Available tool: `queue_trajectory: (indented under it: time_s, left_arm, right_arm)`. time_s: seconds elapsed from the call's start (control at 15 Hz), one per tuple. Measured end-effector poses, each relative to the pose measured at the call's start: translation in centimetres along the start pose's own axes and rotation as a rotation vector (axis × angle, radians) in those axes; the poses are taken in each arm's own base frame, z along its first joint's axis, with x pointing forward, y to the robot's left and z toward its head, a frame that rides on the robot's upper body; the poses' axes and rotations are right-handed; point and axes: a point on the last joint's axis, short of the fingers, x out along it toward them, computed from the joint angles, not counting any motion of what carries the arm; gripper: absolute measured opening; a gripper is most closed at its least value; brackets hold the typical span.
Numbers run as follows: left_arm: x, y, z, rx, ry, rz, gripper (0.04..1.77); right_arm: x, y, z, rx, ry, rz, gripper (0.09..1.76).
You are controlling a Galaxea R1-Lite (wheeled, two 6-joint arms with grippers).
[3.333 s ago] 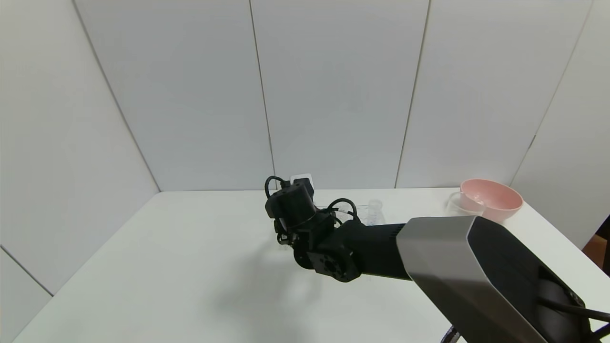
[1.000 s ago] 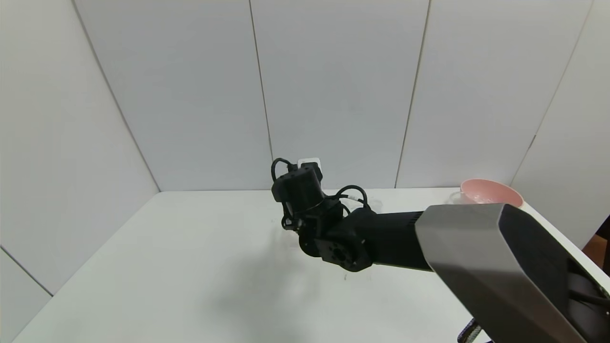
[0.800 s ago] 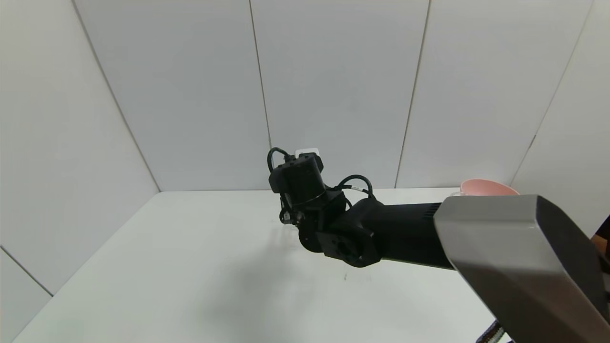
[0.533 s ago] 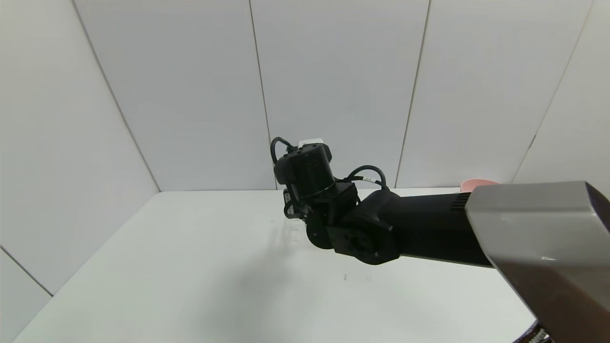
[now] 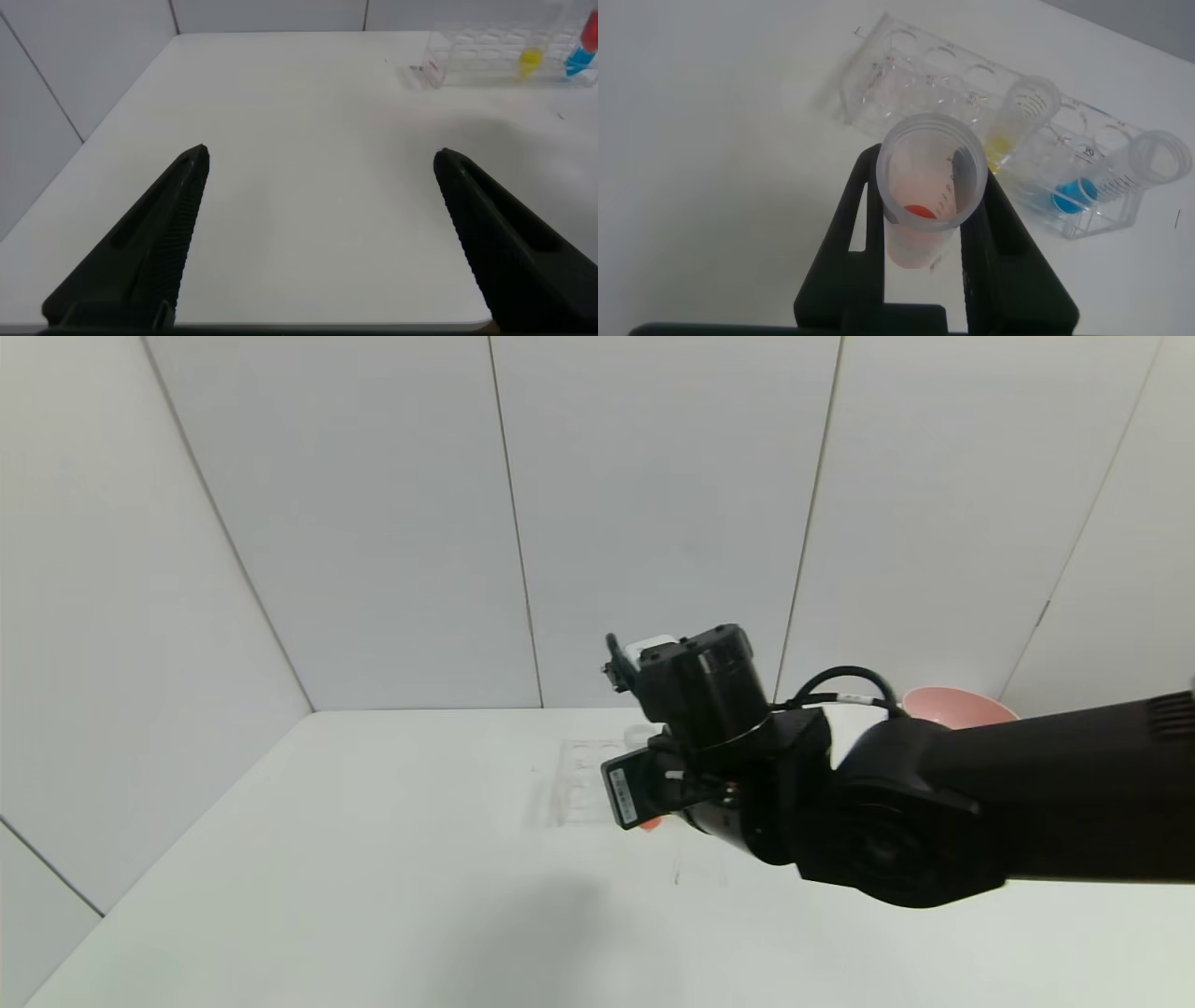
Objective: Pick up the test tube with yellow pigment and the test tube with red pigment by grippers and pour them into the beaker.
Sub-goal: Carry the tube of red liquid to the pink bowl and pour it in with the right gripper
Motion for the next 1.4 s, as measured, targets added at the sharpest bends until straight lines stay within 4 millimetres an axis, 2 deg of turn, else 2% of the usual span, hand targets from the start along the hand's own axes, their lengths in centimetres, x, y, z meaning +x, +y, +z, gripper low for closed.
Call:
queue_trajectory:
  time_s: [0.07, 0.2, 0.47, 0.8, 0.93, 1.13, 1.4]
  left_arm:
    - [0.0, 0.0, 0.0, 0.0, 0.0, 0.0, 1.72]
    - [0.0, 0.0, 0.0, 0.0, 0.0, 0.0, 1.72]
    - [0.0, 0.0, 0.0, 0.0, 0.0, 0.0, 1.72]
    - [0.0, 0.0, 0.0, 0.0, 0.0, 0.0, 1.72]
    - [0.0, 0.0, 0.0, 0.0, 0.0, 0.0, 1.72]
    - [0.0, 0.0, 0.0, 0.0, 0.0, 0.0, 1.72]
    - [0.0, 0.0, 0.0, 0.0, 0.0, 0.0, 1.72]
  right_arm:
    - [-0.9, -1.4, -0.3, -0.011, 0.007, 0.044, 0.52]
    - [-2.3, -5.6, -0.9, -0.055, -0.011, 0.114, 0.52]
    - [-5.4, -14.7, -1.7, -0.096, -0.034, 0.159, 0.52]
    - [-9.6, -24.9, -3.5, -0.231, -0.03, 0.159, 0.52]
    - [-11.2, -27.8, -4.3, -0.229, -0.002, 0.171, 0.52]
    - [-12.8, -30.7, -3.8, -0.255, 0.035, 0.132, 0.52]
    - [-13.3, -34.5, -3.4, -0.404, 0.097, 0.085, 0.52]
